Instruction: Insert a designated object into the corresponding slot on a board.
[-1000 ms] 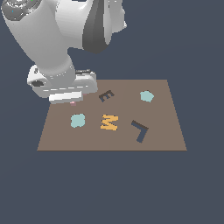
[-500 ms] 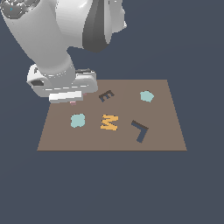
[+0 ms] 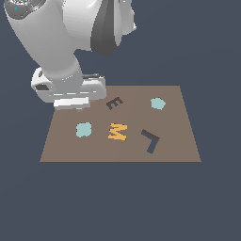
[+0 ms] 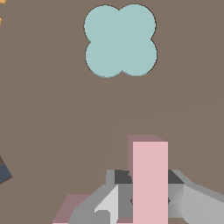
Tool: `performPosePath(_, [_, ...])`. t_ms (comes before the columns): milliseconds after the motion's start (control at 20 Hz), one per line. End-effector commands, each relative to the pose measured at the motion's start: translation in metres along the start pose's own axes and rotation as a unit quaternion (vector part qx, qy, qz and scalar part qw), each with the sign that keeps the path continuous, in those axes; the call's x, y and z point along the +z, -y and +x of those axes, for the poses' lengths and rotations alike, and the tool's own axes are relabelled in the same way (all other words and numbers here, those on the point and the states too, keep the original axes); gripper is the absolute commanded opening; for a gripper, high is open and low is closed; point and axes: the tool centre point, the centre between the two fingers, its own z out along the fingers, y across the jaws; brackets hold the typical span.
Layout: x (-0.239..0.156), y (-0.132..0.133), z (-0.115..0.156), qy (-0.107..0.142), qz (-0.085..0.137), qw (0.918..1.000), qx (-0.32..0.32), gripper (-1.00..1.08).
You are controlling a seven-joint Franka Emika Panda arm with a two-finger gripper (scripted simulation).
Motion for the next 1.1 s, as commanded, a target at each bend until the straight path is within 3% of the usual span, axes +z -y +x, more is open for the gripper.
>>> performPosePath(0, [0.0, 0.003, -0.002, 0.0, 0.0, 0.9999, 0.013, -1.0])
performPosePath(350, [-0.001, 0.019, -0.011, 0.0, 0.0, 0.9974, 0.072, -1.0])
performPosePath(600, [-0.001, 0.036, -0.018, 0.0, 0.0, 0.9913, 0.131, -1.0])
performPosePath(800, [-0.002, 0.053, -0.023, 0.0, 0.0, 0.9822, 0.188, -1.0])
performPosePath(1050, [-0.002, 0.077, -0.027, 0.0, 0.0, 0.9642, 0.265, -1.0])
